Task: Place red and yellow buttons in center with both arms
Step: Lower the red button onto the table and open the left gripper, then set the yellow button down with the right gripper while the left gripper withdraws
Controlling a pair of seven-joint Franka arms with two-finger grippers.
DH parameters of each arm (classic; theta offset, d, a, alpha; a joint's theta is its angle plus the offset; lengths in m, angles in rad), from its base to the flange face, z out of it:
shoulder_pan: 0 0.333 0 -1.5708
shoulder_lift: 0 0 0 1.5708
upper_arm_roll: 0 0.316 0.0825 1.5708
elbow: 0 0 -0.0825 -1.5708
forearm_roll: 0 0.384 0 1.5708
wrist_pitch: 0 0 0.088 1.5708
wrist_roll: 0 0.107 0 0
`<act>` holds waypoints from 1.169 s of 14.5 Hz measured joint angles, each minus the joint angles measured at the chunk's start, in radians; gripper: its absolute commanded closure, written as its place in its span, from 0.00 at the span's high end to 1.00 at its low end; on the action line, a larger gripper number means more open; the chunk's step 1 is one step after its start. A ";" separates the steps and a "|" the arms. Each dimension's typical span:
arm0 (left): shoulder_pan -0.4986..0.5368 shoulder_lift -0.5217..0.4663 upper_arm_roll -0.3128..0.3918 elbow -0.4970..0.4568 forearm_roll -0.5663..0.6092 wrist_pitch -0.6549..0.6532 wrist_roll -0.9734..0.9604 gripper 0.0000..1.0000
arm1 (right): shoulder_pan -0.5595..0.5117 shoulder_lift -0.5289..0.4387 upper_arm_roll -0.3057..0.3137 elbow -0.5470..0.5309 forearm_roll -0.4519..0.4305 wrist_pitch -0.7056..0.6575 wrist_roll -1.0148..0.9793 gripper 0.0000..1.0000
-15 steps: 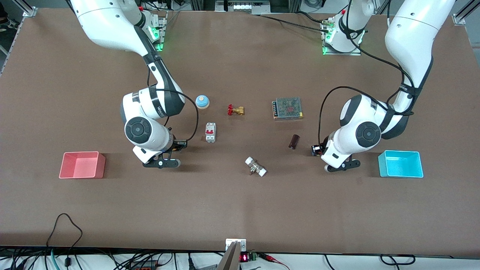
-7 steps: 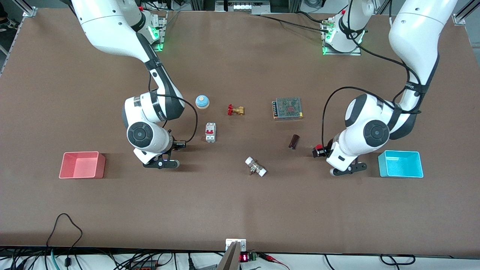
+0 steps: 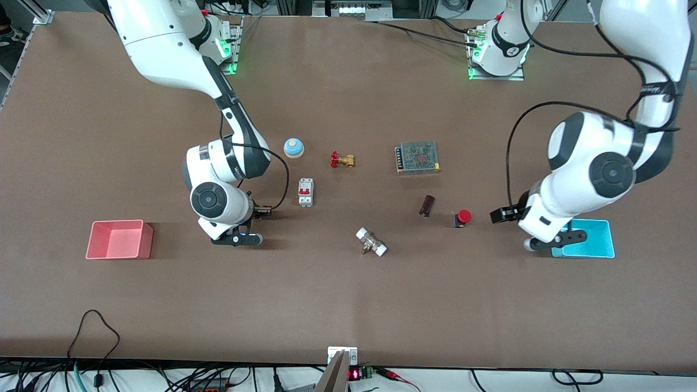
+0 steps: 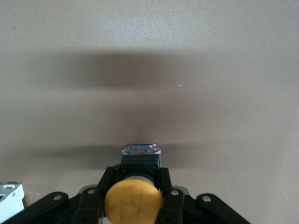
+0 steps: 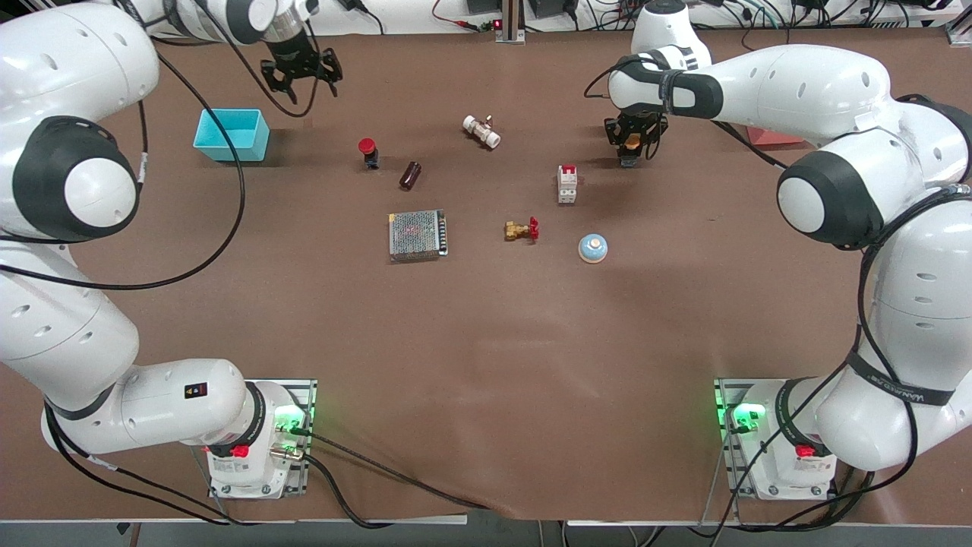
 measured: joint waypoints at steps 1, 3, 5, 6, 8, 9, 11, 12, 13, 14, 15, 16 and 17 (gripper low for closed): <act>0.012 -0.023 0.000 0.000 0.000 -0.011 0.011 0.97 | 0.000 0.000 -0.001 0.001 0.000 0.002 0.000 1.00; 0.035 -0.069 0.000 0.001 0.000 -0.022 0.039 0.99 | -0.002 -0.003 -0.004 0.010 0.000 0.005 0.001 1.00; 0.055 -0.109 0.000 0.001 0.000 -0.039 0.075 0.99 | -0.005 -0.015 -0.009 0.032 0.000 0.005 0.001 1.00; 0.061 -0.124 0.000 0.001 0.000 -0.049 0.088 1.00 | -0.007 -0.030 -0.012 0.040 0.000 0.004 0.001 1.00; 0.070 -0.142 0.000 0.001 0.000 -0.058 0.112 1.00 | -0.009 -0.081 -0.014 0.051 0.000 -0.012 0.001 1.00; 0.076 -0.148 0.000 0.001 0.000 -0.062 0.131 1.00 | -0.009 -0.114 -0.016 0.054 0.000 -0.029 0.001 1.00; 0.093 -0.162 0.000 0.001 0.000 -0.095 0.185 1.00 | -0.010 -0.190 -0.025 0.058 0.000 -0.055 0.000 1.00; 0.096 -0.173 0.004 0.001 0.000 -0.116 0.215 1.00 | -0.010 -0.228 -0.030 0.060 0.000 -0.072 0.000 1.00; 0.092 -0.189 0.017 0.001 -0.001 -0.135 0.238 1.00 | -0.010 -0.263 -0.038 0.062 0.000 -0.090 0.000 1.00; 0.070 -0.210 0.049 0.001 -0.009 -0.154 0.257 1.00 | -0.011 -0.293 -0.051 0.067 0.000 -0.117 -0.001 1.00; 0.031 -0.234 0.101 0.001 -0.029 -0.172 0.277 1.00 | -0.011 -0.315 -0.068 0.074 0.000 -0.153 -0.003 1.00; -0.020 -0.263 0.166 0.001 -0.052 -0.190 0.303 1.00 | -0.012 -0.329 -0.089 0.085 0.000 -0.190 -0.005 1.00; -0.068 -0.292 0.229 0.001 -0.073 -0.208 0.327 1.00 | -0.013 -0.336 -0.110 0.103 0.000 -0.223 -0.009 1.00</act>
